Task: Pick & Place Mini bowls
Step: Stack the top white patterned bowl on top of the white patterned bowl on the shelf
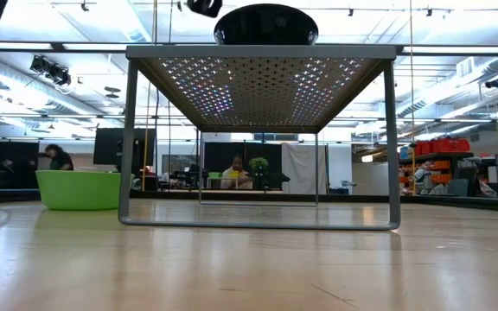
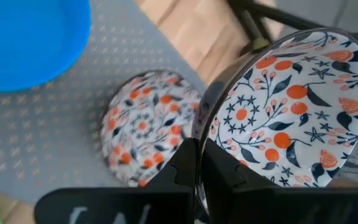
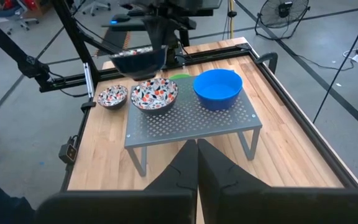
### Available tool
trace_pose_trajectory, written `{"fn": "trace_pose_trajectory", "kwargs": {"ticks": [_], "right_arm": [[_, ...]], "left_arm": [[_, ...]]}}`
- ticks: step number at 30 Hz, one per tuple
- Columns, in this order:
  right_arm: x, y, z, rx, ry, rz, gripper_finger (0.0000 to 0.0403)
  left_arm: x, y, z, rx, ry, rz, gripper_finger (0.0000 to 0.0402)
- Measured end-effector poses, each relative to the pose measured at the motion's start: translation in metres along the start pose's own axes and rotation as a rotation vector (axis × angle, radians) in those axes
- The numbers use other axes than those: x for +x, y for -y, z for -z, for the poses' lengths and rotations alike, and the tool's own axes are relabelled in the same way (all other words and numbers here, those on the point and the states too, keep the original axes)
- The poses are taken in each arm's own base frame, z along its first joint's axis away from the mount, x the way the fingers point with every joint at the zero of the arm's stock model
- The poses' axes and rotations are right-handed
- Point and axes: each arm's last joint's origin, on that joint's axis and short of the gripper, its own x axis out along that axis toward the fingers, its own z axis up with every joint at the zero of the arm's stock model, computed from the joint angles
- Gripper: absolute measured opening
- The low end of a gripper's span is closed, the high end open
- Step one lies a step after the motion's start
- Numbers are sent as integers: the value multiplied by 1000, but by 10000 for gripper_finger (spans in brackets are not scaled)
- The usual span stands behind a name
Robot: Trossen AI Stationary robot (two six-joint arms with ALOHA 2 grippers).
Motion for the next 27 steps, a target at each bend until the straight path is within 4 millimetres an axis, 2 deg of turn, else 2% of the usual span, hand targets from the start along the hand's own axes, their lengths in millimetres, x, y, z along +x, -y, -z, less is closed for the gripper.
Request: {"fn": "trace_pose_trajectory", "kwargs": {"ticks": [12,27], "right_arm": [[0,0,0,0,0,0,3],[0,0,0,0,0,0,3]], "left_arm": [[32,-4,7,-4,-117,-109,10],[39,-16,9,4,-170,-230,10]]}}
